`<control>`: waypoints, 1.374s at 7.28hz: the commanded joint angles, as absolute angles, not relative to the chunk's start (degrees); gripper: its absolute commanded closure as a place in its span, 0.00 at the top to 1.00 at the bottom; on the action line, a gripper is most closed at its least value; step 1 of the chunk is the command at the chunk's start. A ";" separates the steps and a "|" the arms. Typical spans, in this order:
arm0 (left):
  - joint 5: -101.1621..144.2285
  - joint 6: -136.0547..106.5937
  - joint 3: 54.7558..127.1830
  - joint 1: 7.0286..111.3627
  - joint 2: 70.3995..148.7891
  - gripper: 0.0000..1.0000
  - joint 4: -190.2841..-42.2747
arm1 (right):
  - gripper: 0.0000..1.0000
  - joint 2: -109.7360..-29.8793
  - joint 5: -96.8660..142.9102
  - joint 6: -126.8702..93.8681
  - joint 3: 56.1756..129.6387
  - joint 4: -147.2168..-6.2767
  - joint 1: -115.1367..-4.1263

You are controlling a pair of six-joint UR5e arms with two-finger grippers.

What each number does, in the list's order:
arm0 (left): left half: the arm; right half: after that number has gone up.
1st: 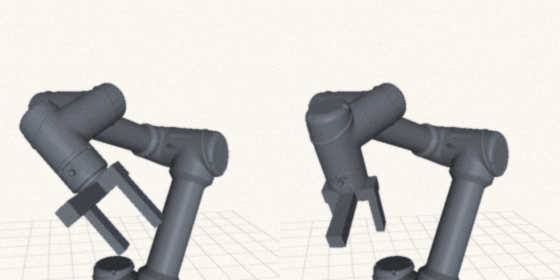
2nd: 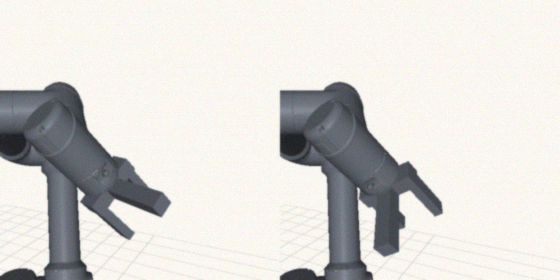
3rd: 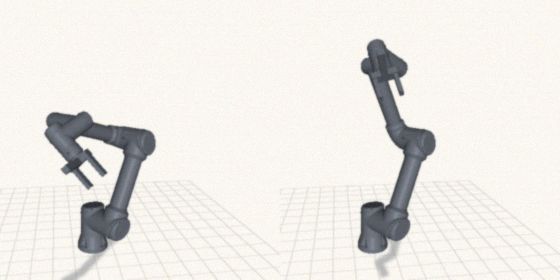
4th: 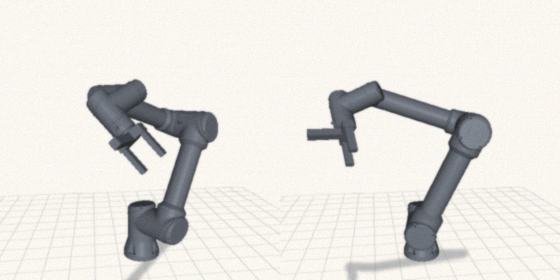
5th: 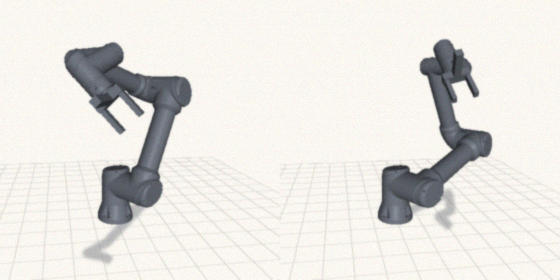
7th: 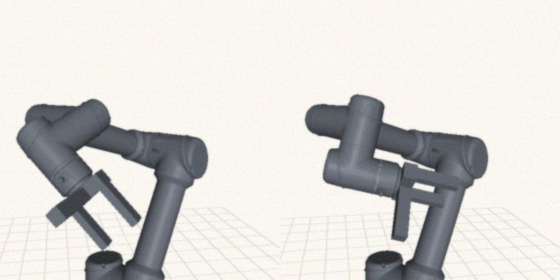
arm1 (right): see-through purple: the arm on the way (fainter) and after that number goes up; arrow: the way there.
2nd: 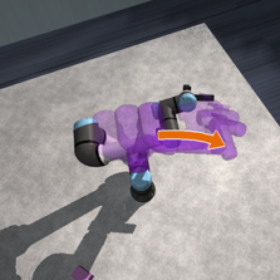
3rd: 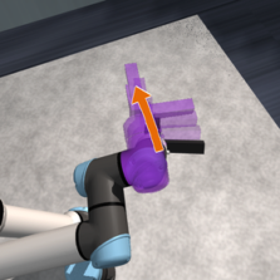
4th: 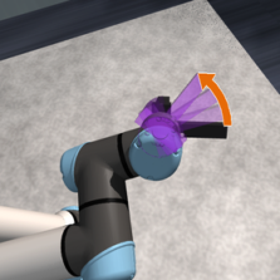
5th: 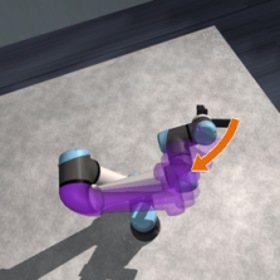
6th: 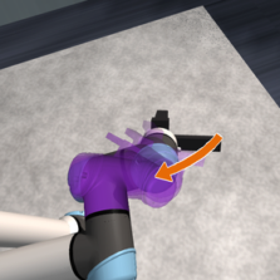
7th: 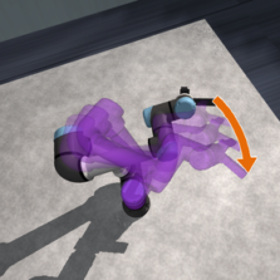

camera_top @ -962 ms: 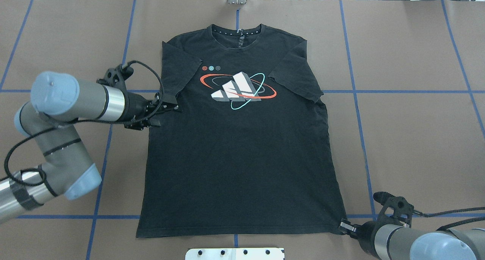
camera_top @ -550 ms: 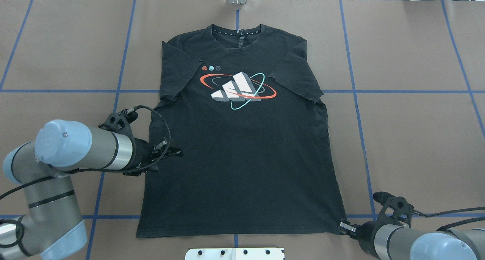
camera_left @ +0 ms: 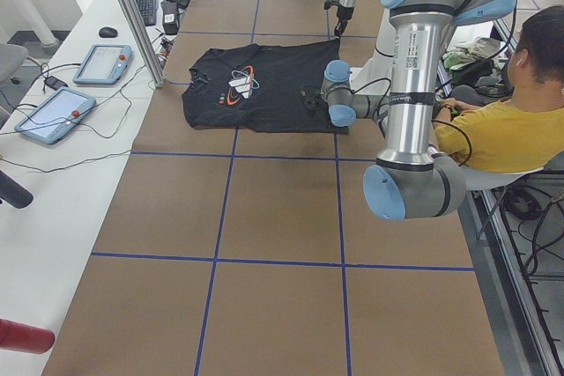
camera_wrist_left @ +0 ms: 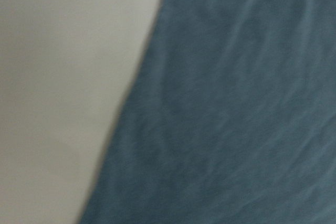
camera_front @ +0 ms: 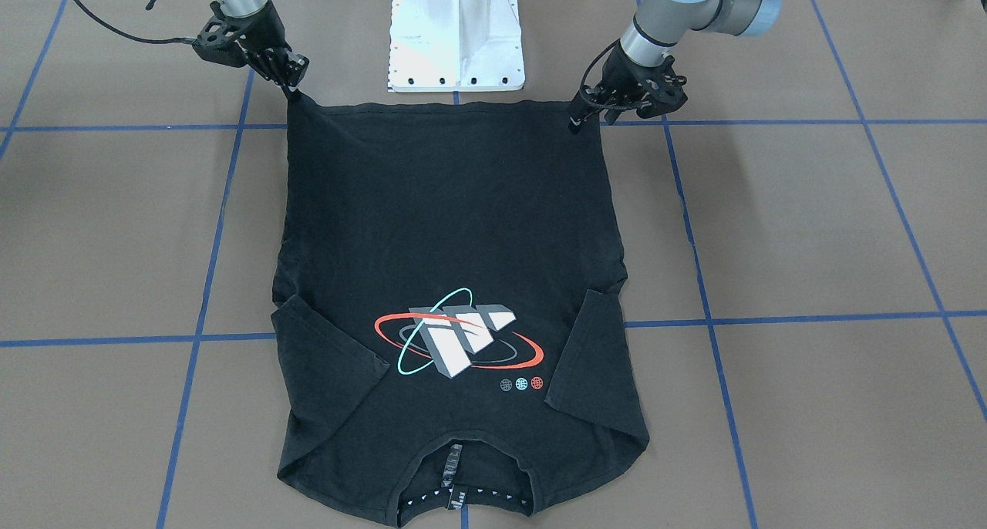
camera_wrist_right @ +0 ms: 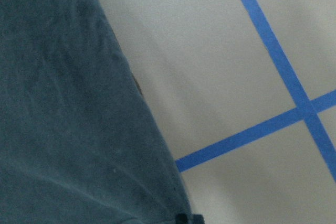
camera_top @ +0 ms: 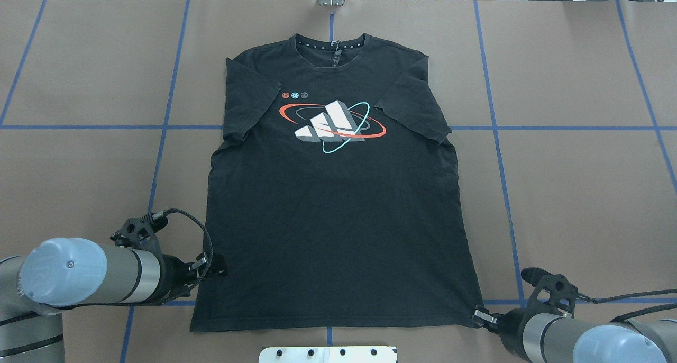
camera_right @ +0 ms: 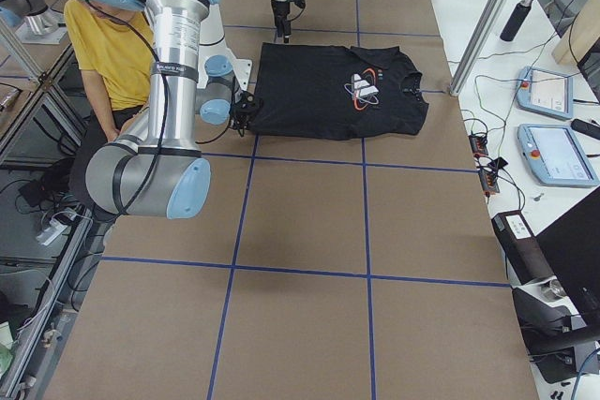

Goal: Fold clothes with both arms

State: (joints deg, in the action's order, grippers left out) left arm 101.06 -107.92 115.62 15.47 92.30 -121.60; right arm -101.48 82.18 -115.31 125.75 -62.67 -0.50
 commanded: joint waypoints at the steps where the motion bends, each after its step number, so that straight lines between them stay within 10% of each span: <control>1: 100.11 -111.61 115.75 11.36 89.92 0.87 -121.55 | 0.00 -101.51 82.09 -115.31 125.86 -62.67 -0.53; 8: 99.49 -115.66 115.66 7.38 88.95 0.72 -121.55 | 0.00 -101.43 82.00 -115.31 125.95 -62.67 -0.44; 10: 99.49 -117.42 115.66 7.12 89.03 0.43 -121.55 | 0.00 -101.43 82.00 -115.31 125.95 -62.67 -0.53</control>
State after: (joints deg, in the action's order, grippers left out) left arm 99.50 -116.51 115.69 7.36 88.99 -121.54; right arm -101.42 82.00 -115.31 125.95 -62.67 -0.49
